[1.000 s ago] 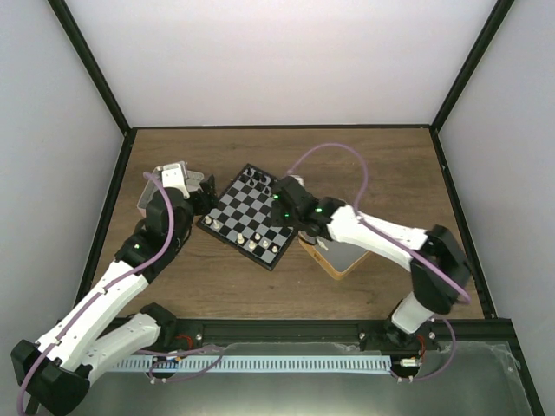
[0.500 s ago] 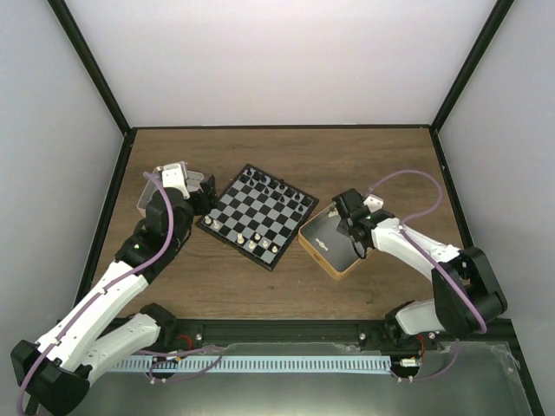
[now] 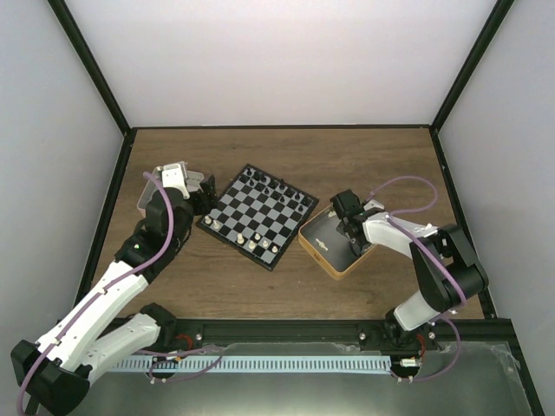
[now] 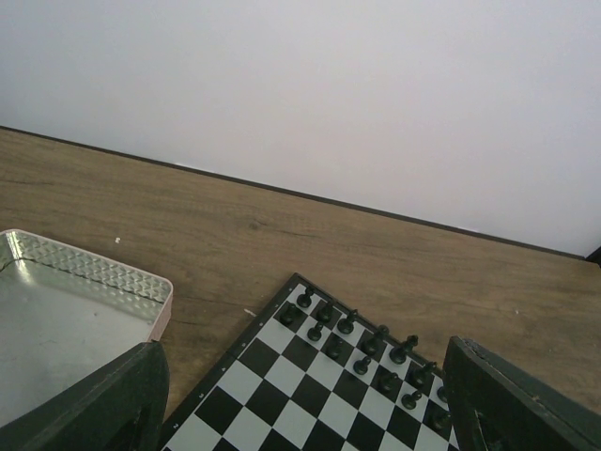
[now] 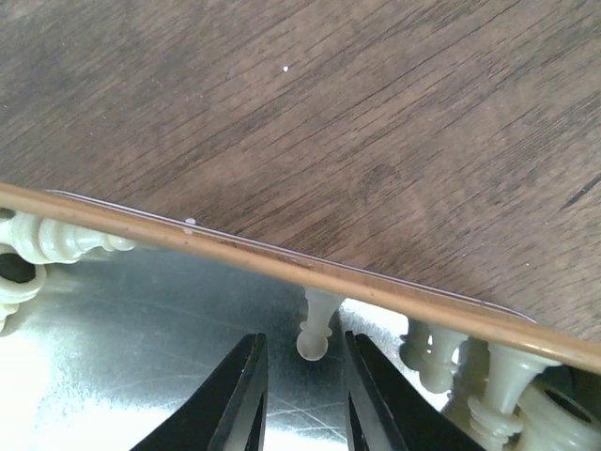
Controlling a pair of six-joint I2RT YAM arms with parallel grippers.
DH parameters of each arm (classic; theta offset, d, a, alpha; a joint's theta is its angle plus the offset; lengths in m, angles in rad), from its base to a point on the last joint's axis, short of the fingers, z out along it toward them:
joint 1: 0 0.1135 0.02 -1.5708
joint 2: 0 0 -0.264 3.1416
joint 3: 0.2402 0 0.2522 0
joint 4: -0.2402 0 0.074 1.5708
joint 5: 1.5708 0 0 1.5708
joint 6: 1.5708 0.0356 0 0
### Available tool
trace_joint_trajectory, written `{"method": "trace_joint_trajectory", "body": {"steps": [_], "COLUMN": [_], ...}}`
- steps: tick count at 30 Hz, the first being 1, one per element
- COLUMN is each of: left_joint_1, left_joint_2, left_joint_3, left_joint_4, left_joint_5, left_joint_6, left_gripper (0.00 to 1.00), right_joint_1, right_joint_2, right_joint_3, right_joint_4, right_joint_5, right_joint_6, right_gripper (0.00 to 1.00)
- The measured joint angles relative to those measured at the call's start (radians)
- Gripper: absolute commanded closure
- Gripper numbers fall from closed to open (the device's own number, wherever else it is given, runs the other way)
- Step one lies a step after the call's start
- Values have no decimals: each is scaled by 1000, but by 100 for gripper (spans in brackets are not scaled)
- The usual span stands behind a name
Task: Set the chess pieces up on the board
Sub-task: Pick up the chess piece from the storage box, then place the chess piece on the chessboard.
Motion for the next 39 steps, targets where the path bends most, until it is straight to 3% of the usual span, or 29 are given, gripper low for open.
{"method": "trace_joint_trajectory", "body": {"steps": [8, 12, 15, 21, 26, 31, 39], "left_joint_1": [0, 0, 0, 0, 0, 0, 0], "left_joint_2": [0, 0, 0, -1, -1, 0, 1], "left_joint_3": [0, 0, 0, 0, 0, 0, 0], "left_joint_4": [0, 0, 0, 0, 0, 0, 0], "left_joint_5": [0, 0, 0, 0, 0, 1, 3], "left_joint_6": [0, 0, 0, 0, 0, 0, 0], "left_gripper": [18, 18, 18, 18, 18, 18, 18], "right_joint_1": [-10, -14, -14, -15, -19, -19, 37], "right_joint_2": [39, 45, 47, 39, -46, -101, -61], "right_joint_3": [0, 2, 2, 4, 16, 97, 220], "right_joint_4": [37, 48, 50, 51, 35, 13, 25], "right_joint_5": [15, 27, 34, 8, -134, -377, -681], "right_joint_6": [9, 10, 14, -38, -142, -240, -297], "right_gripper": [78, 86, 98, 99, 99, 99, 99]}}
